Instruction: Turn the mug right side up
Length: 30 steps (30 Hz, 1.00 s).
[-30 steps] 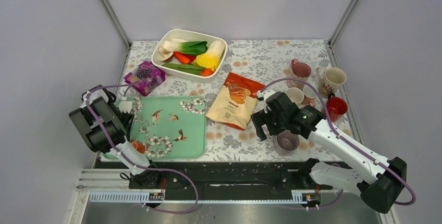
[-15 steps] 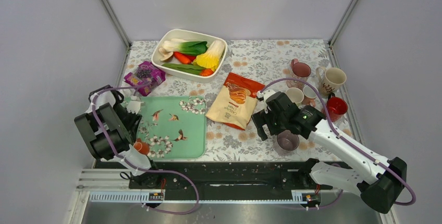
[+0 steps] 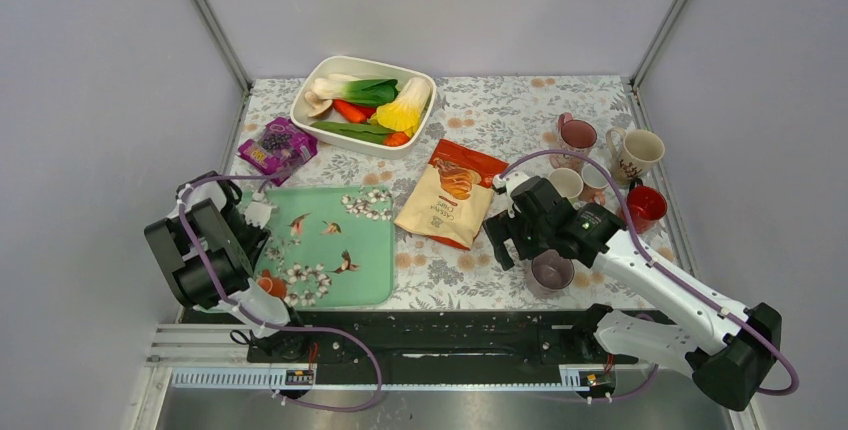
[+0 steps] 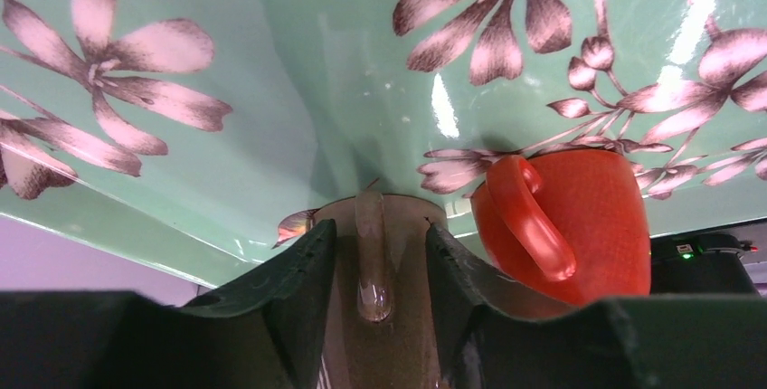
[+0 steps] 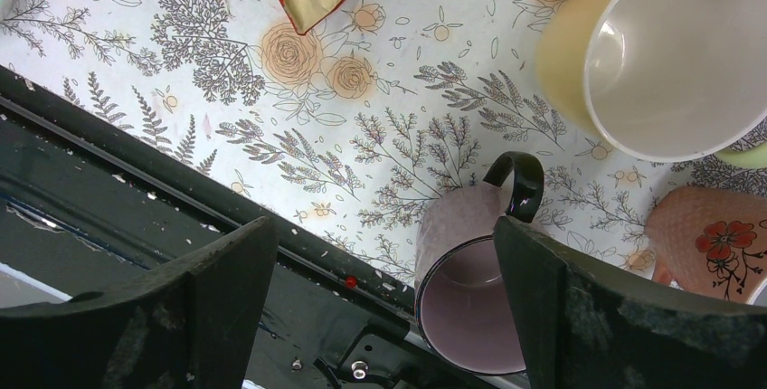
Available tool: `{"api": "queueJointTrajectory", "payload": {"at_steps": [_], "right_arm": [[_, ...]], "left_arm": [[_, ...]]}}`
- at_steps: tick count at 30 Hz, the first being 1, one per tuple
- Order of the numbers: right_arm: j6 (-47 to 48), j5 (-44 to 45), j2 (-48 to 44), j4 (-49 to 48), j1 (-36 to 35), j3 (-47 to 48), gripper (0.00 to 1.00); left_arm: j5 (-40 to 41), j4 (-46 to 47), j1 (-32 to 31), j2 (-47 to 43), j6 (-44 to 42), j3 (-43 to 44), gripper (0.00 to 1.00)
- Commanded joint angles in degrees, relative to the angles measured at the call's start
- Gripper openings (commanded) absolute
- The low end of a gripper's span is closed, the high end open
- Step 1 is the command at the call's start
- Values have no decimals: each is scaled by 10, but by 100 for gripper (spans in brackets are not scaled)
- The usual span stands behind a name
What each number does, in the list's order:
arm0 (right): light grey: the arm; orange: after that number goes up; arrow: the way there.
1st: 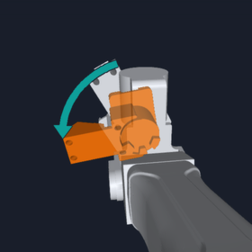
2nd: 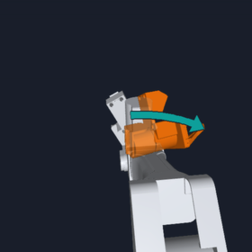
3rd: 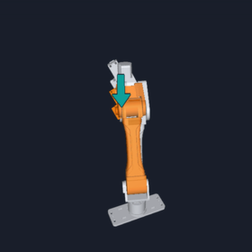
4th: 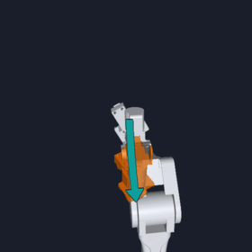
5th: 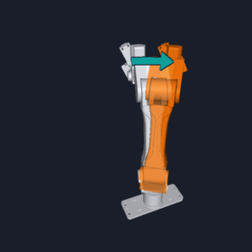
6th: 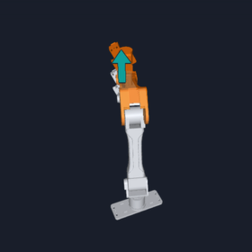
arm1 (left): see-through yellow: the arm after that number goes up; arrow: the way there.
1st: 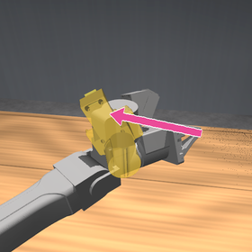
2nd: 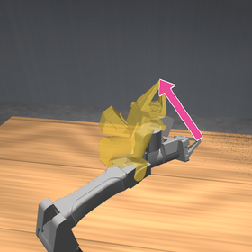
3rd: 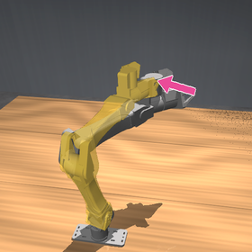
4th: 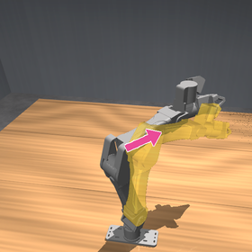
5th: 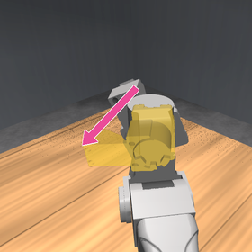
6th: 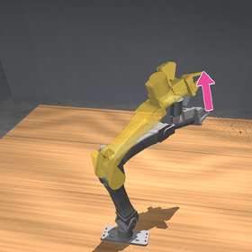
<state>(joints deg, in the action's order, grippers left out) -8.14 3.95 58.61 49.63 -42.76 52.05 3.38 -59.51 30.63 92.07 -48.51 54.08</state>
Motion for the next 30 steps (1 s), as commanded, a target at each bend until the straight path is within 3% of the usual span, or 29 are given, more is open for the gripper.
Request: {"api": "queueJointTrajectory", "payload": {"at_steps": [1,11,18,22,23,30], "right_arm": [[7,10,-10,0,-1,1,98],[8,6,-6,0,0,2,98],[8,5,-11,-1,0,0,98],[9,4,-10,-1,-1,1,98],[9,4,-10,-1,-1,1,98],[5,7,-23,-6,0,-1,99]], "left_arm": [[25,1,1,7,-2,11,48],[53,8,2,34,27,43,57],[51,-20,2,47,4,27,36],[33,-21,2,50,-5,23,3],[19,-27,2,48,-5,28,0],[-85,-58,2,17,-10,73,0]]}}
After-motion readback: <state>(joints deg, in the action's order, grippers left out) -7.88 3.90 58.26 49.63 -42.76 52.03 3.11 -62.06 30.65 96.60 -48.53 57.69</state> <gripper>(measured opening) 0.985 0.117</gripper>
